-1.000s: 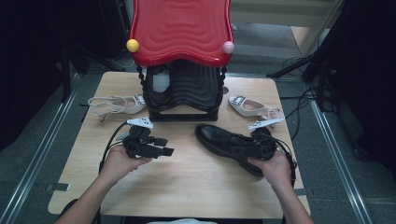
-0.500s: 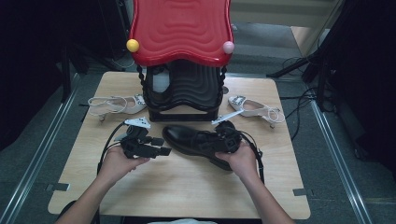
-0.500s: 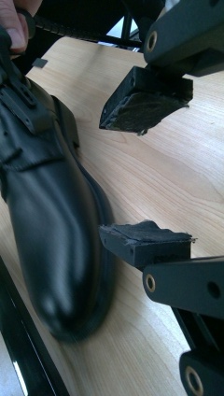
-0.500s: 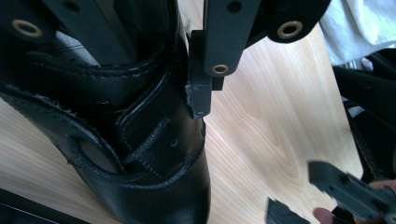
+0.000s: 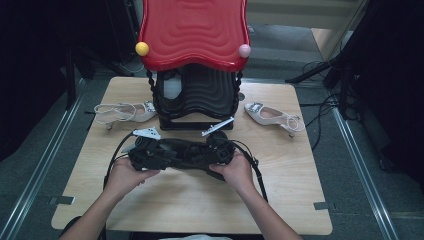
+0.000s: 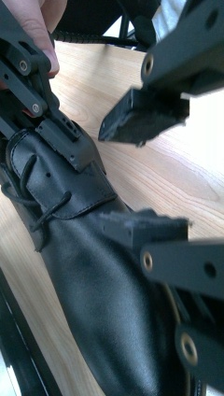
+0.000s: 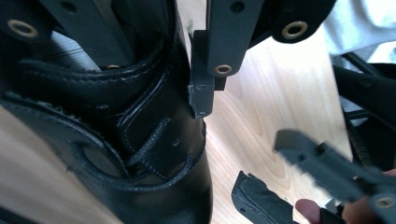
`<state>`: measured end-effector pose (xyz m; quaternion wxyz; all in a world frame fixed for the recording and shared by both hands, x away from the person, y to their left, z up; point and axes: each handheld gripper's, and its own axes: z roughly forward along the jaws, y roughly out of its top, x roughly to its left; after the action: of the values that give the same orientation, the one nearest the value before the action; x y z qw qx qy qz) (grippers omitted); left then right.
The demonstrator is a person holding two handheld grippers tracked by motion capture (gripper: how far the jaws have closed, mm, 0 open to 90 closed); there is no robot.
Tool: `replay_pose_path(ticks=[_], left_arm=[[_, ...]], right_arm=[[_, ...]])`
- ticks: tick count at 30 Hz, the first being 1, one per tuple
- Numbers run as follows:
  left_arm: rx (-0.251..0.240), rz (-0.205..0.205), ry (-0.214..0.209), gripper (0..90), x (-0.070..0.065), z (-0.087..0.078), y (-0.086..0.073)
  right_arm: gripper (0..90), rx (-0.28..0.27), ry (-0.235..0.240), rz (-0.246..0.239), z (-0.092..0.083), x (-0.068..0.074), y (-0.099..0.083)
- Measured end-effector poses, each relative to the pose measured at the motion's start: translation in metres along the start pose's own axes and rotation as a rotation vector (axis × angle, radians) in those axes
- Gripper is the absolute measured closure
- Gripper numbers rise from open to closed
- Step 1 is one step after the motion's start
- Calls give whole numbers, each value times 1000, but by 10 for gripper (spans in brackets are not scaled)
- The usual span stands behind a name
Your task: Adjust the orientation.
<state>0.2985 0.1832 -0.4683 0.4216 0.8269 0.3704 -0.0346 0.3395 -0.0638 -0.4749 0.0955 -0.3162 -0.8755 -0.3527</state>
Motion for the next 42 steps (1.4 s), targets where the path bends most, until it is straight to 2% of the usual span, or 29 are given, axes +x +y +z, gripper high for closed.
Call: replay_pose_path(ticks=[1,3,4,5,7,10,11,13,14,16,19,21,24,26,28,30,32,33,35,37,42], left_arm=[[0,-4,-1,649,0,0,0],[-5,2,26,752,-1,-1,0],[-9,6,22,789,0,-2,0],[-22,-3,7,830,1,-3,-1],[-29,-16,2,886,3,-4,-1],[-31,-38,8,900,3,-3,0],[-33,-44,9,899,3,-2,1],[-33,-43,18,899,3,-1,6],[-28,-38,37,898,3,0,10],[-18,-34,38,898,2,2,17],[-47,-57,26,898,0,7,23],[-48,-48,43,898,-3,13,21],[-46,-50,42,897,-5,18,14],[-31,-57,42,897,-4,19,10],[-24,-63,37,892,-3,21,6],[-21,-68,14,889,-2,22,1],[5,-78,-5,882,-1,25,-2],[14,-72,-2,878,-1,27,-3],[24,-64,-6,881,0,31,-4],[15,-78,-31,896,1,32,-4],[25,-69,-31,895,4,30,-4]], right_arm=[[760,-5,0,6,-1,0,-1],[704,-14,1,3,-6,0,-3],[696,-19,-4,-3,-10,0,-5],[701,-21,2,-7,-14,0,-6],[764,-31,5,-14,-26,-2,-9],[870,-57,1,-25,-48,-6,-16],[890,-72,-13,-27,-55,-9,-18],[900,-88,-42,-37,-69,-19,-22],[900,-95,-70,-37,-74,-24,-24],[900,-121,-82,-25,-82,-37,-27],[900,-151,-117,1,-90,-53,-30],[900,-157,-136,14,-91,-61,-29],[900,-159,-121,37,-85,-72,-28],[900,-163,-129,29,-79,-76,-28],[900,-137,-128,24,-71,-77,-27],[900,-124,-136,8,-65,-77,-26],[900,-110,-130,-9,-60,-76,-26],[900,-100,-122,-11,-58,-74,-26],[900,-93,-145,-28,-55,-70,-26],[900,-81,-149,-24,-56,-66,-27],[900,-73,-116,-6,-58,-57,-38]])
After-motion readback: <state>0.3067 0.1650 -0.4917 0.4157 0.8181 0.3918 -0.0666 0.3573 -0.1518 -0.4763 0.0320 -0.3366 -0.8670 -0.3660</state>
